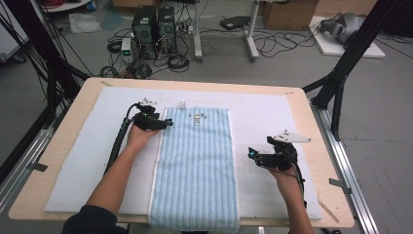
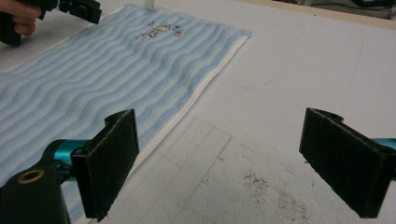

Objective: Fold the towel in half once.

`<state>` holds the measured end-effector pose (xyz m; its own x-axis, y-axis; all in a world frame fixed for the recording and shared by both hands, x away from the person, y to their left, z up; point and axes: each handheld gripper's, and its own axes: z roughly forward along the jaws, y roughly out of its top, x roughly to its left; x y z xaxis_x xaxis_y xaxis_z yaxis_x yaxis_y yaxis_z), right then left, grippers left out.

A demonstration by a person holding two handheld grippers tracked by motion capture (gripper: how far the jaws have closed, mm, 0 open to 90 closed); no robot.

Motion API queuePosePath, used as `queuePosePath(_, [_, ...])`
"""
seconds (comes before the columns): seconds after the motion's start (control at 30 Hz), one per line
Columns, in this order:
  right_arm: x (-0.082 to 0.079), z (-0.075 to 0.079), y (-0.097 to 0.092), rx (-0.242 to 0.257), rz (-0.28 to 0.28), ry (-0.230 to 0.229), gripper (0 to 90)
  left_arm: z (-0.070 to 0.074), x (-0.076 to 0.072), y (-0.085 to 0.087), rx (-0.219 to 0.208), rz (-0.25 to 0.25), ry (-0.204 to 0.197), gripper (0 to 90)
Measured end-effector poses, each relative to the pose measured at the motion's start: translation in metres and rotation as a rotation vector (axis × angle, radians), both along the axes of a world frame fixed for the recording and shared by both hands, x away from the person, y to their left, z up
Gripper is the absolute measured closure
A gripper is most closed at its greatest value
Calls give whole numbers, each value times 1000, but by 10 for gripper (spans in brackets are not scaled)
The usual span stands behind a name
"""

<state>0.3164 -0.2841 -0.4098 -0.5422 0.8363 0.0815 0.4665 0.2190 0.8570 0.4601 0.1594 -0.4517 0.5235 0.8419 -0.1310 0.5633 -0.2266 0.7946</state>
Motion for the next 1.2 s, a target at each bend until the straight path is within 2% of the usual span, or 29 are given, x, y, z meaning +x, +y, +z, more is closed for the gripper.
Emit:
queuePosePath(0.1, [0,-1,0,-1,-1,2,111,1,-1,-4,62,-1,-11,376])
queuePosePath(0.2, [1,-1,1,-5,1,1,111,2,-3,-5,100,-12,-26,521])
queuePosePath(0.33, [0,-1,2,-7,-3,6,111,2,-5,-7,102,-51,-33,685])
queuePosePath(0.47, [0,-2,4,-8,1,8,110,2,-6,-9,74,-54,-25,838])
queuePosePath(0.57, [2,-2,8,-11,6,7,110,1,-4,-6,33,-40,-4,858])
queuePosePath(0.67, [5,-2,11,-3,-24,5,110,0,-4,-3,-6,-28,17,861])
queuePosePath(0.77, [13,1,15,4,-30,3,110,0,-3,-3,-12,-27,19,860])
queuePosePath(0.83, [25,3,19,9,-30,14,111,-1,-3,-3,-21,-22,21,860])
queuePosePath(0.97, [51,3,28,1,-17,81,116,-1,-3,-2,-27,-24,26,860])
queuePosePath(1.0, [61,3,32,-6,-15,108,135,-1,-3,-2,-34,-19,26,859])
queuePosePath(1.2, [99,-6,52,-47,-16,161,226,-1,-2,-1,-42,-21,33,859])
